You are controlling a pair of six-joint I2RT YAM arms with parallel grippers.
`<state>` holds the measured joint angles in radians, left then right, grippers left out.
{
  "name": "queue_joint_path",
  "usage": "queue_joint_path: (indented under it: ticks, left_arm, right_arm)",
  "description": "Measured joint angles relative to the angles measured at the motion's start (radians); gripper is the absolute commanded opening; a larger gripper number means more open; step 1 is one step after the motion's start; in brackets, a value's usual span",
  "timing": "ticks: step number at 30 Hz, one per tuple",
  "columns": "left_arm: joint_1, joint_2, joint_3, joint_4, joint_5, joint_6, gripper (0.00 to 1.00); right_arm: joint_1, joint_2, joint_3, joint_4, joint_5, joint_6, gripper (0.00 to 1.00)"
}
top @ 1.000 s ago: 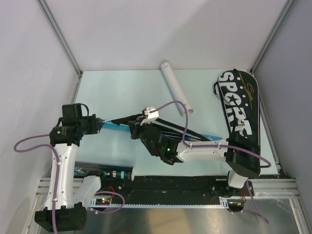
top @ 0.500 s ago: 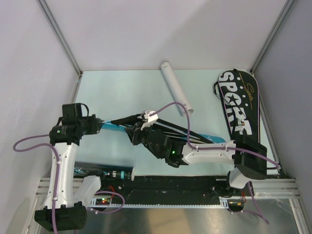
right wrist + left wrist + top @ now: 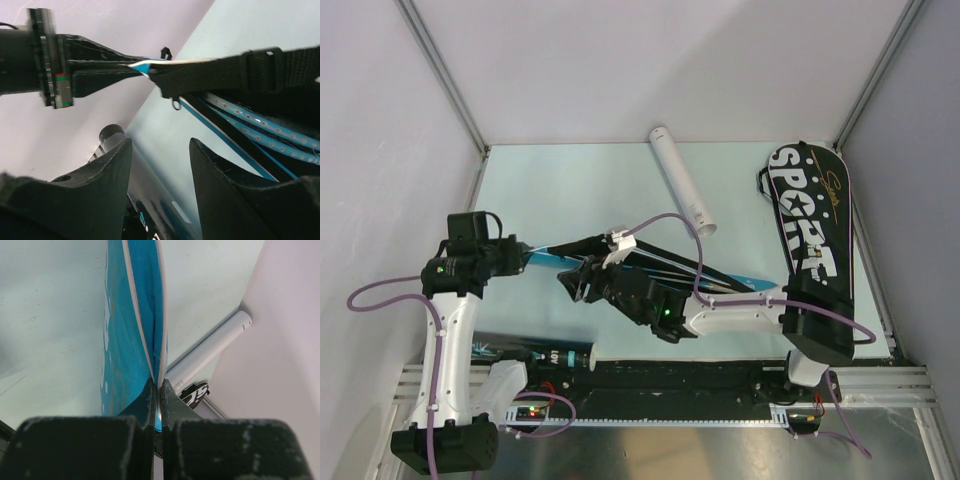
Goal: Pack up the badminton gear
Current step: Zip the racket bag at the center of the board.
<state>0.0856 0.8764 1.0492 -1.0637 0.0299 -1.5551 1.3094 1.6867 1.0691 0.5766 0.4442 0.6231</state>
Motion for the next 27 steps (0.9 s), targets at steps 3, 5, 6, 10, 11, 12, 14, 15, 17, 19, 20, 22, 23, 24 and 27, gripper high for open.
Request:
queue_joint_path:
  ticks: [3, 5, 6, 10, 11, 12, 14, 15, 17, 19, 20, 22, 23, 24, 27]
  left_arm:
    - [0.0, 0.0, 0.0, 0.0, 0.001, 0.0, 0.0]
    - [0.0, 0.0, 0.0, 0.0, 0.003, 0.0, 0.0]
    - [0.0, 0.0, 0.0, 0.0, 0.005, 0.0, 0.0]
    - [0.0, 0.0, 0.0, 0.001, 0.009, 0.0, 0.0]
    - [0.0, 0.0, 0.0, 0.002, 0.01, 0.0, 0.0]
    - [0.0, 0.0, 0.0, 0.004, 0.01, 0.0, 0.0]
    - [0.0, 0.0, 0.0, 0.008, 0.011, 0.0, 0.0]
    - [0.0, 0.0, 0.0, 0.01, 0.012, 0.0, 0.0]
    - [0.0, -0.002, 0.0, 0.015, 0.016, 0.0, 0.0]
    - [0.0, -0.002, 0.0, 0.018, 0.018, 0.0, 0.0]
    - [0.0, -0.002, 0.0, 0.021, 0.019, 0.0, 0.0]
    - [-0.001, -0.002, 0.0, 0.026, 0.023, 0.001, 0.0]
    - [-0.002, -0.002, 0.0, 0.028, 0.025, 0.001, 0.0]
    - [-0.002, -0.002, 0.0, 0.031, 0.026, 0.001, 0.0]
    - [-0.004, -0.002, -0.001, 0.036, 0.028, 0.001, 0.0]
  right_arm:
    - [-0.021, 0.027, 0.001, -0.008, -0.017, 0.07, 0.56]
    - [-0.033, 0.039, 0.002, -0.017, -0.017, 0.109, 0.57]
    - [-0.039, 0.043, 0.003, -0.022, -0.017, 0.125, 0.58]
    - [-0.058, 0.065, 0.023, -0.024, -0.017, 0.166, 0.58]
    - [-0.061, 0.072, 0.03, -0.021, -0.018, 0.171, 0.58]
    - [-0.061, 0.079, 0.036, -0.02, -0.018, 0.174, 0.58]
    - [-0.062, 0.095, 0.054, -0.018, -0.019, 0.178, 0.59]
    - [-0.062, 0.103, 0.062, -0.015, -0.019, 0.178, 0.59]
    - [-0.062, 0.116, 0.072, -0.004, -0.02, 0.178, 0.59]
    - [-0.062, 0.127, 0.076, 0.013, -0.02, 0.177, 0.58]
    - [-0.062, 0.132, 0.077, 0.022, -0.02, 0.177, 0.58]
    - [-0.062, 0.142, 0.08, 0.037, -0.019, 0.177, 0.59]
    - [-0.062, 0.145, 0.082, 0.04, -0.019, 0.177, 0.58]
    - [-0.063, 0.147, 0.083, 0.045, -0.018, 0.177, 0.58]
    - [-0.064, 0.152, 0.085, 0.056, -0.014, 0.173, 0.58]
